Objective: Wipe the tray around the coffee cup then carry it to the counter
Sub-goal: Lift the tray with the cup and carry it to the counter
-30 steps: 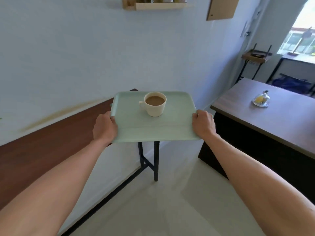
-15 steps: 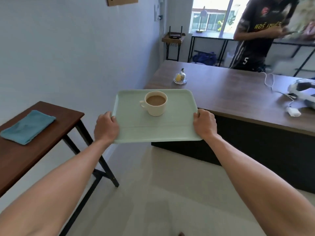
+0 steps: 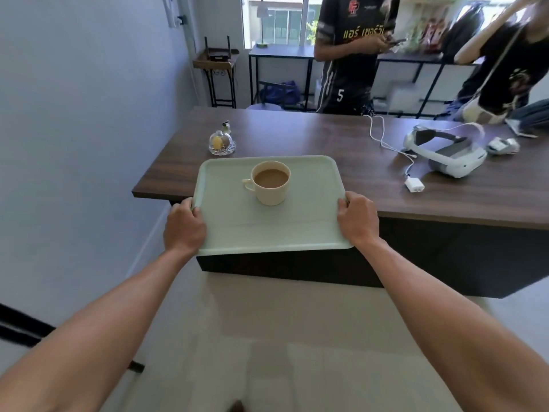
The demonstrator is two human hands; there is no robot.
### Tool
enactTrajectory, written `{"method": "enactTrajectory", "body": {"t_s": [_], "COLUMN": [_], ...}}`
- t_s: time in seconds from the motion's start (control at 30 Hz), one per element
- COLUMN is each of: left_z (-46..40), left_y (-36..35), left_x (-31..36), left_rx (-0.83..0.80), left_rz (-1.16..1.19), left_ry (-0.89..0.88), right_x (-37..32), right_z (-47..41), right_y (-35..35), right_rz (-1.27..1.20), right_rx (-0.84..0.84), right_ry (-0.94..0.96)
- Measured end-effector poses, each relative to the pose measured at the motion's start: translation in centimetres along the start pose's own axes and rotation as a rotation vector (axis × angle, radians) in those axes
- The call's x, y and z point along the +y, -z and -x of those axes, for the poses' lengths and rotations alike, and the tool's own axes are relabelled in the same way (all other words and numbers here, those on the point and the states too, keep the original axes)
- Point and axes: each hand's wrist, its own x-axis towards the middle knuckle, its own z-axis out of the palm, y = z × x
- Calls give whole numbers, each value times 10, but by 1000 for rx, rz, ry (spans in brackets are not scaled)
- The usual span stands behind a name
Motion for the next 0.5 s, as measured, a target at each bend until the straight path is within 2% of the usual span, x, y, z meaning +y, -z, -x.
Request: {"method": "enactTrajectory", "body": {"t_s": [0.23,0.5], "left_z": [-50,-142], "left_y": [-77,-159], "left_x": [40,58], "left_rx": [-47,-41], "left_rz": [35,78], "left_ry": [-33,-88], "right_x": [52,81], "right_z": [-65,-164], "right_y": [-5,-47], "right_rz": [69,96], "right_rx": [34,57], "right_ry": [-47,-88]}}
